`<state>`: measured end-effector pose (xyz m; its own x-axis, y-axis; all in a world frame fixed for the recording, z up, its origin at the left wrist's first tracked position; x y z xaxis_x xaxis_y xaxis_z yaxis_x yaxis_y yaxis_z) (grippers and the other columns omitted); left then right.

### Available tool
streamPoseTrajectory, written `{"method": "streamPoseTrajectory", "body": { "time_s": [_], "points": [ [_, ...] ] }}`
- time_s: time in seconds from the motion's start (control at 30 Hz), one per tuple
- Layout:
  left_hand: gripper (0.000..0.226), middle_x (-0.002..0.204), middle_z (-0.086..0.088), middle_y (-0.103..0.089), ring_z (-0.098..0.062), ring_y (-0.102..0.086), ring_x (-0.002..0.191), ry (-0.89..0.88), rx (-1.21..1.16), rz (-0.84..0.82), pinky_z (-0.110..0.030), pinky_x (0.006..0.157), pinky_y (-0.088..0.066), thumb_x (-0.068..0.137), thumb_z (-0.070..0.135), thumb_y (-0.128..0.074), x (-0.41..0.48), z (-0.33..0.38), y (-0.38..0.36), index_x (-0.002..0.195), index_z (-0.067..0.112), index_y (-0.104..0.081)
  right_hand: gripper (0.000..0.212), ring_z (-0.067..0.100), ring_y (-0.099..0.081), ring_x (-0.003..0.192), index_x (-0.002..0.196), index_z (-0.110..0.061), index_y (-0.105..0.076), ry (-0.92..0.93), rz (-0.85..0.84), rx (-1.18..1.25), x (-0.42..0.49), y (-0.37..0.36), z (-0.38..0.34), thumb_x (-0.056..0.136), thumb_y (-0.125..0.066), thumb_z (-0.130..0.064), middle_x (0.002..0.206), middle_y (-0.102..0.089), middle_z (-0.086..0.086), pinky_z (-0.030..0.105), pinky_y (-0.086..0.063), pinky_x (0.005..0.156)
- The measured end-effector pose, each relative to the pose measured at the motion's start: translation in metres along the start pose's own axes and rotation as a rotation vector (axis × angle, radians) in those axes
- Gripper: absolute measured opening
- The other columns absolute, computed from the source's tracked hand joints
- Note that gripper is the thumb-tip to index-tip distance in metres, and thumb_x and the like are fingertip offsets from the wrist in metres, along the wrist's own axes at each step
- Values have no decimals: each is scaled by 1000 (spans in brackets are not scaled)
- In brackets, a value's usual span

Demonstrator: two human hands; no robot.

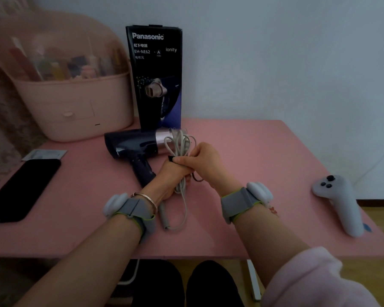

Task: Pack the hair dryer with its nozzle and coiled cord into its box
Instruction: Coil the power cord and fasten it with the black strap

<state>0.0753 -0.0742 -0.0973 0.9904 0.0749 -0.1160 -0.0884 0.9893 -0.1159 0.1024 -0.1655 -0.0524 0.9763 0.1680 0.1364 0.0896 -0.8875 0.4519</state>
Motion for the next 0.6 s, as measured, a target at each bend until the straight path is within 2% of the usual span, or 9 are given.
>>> {"method": "streamPoseTrajectory", "body": {
  "time_s": [0.1,0.17,0.2,0.23,0.3,0.4,0.47,0.6],
  "points": [
    [9,55,-10,-54,-18,-47,47,-17,73,-5,-19,42,-40,79,-3,-55,-2,3,-1,76,5,-59,57,8,-57,72,94,-8,-56,-118,-2,107,-7,-1,12,58,-84,-43,82,-54,-1,20,-42,52],
    [11,71,-18,-60,-27,-50,67,-40,92,-45,-32,59,-43,79,-1,-55,-5,6,-5,84,3,-63,45,6,-62,67,78,-4,-62,-95,-35,153,-8,-5,10,61,-83,-40,74,-61,2,24,-49,55],
    [13,81,-20,-58,-28,-49,75,-51,90,-63,-36,65,-41,78,-1,-56,-7,8,-8,86,5,-64,46,11,-62,64,70,0,-63,-77,-52,150,-9,-7,7,62,-82,-41,68,-64,8,29,-48,55],
    [15,86,-20,-56,-28,-48,79,-62,88,-73,-38,68,-40,75,1,-57,-8,10,-9,85,9,-64,53,16,-61,65,73,7,-66,-69,-62,142,-9,-10,5,63,-81,-43,69,-68,17,35,-50,57],
    [23,91,-21,-56,-28,-50,83,-81,102,-74,-41,73,-41,70,2,-57,-10,14,-10,88,13,-65,59,19,-61,66,81,8,-68,-63,-45,125,-8,-12,3,61,-79,-46,81,-72,26,43,-54,63],
    [34,98,-18,-61,-28,-55,94,-125,162,-126,-46,86,-47,76,-10,-55,-13,17,-15,104,8,-61,45,15,-61,57,71,-5,-70,-35,53,90,-5,-8,3,60,-79,-48,72,-73,17,35,-53,56],
    [39,104,-17,-62,-26,-57,99,-160,195,-135,-43,91,-48,77,-16,-52,-16,19,-18,111,3,-57,40,17,-66,61,73,-10,-72,-22,92,95,-4,-7,3,60,-79,-47,71,-73,13,32,-54,57],
    [44,128,-29,-54,-33,-50,120,-172,312,-107,-45,104,-41,80,-19,-49,-12,19,-19,124,-14,-47,22,17,-64,62,65,-19,-69,-30,167,81,-3,-5,9,65,-73,-41,60,-65,1,32,-51,57]
  ]
}}
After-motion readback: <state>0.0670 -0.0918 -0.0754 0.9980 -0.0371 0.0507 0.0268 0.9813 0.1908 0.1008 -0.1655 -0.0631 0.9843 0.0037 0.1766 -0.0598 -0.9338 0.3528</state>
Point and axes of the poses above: each hand's wrist, its own x-axis towards the middle knuckle, its own y-axis out of the back of the hand, z = x × y, the point moved 8 cm from there along x, towards the middle knuckle
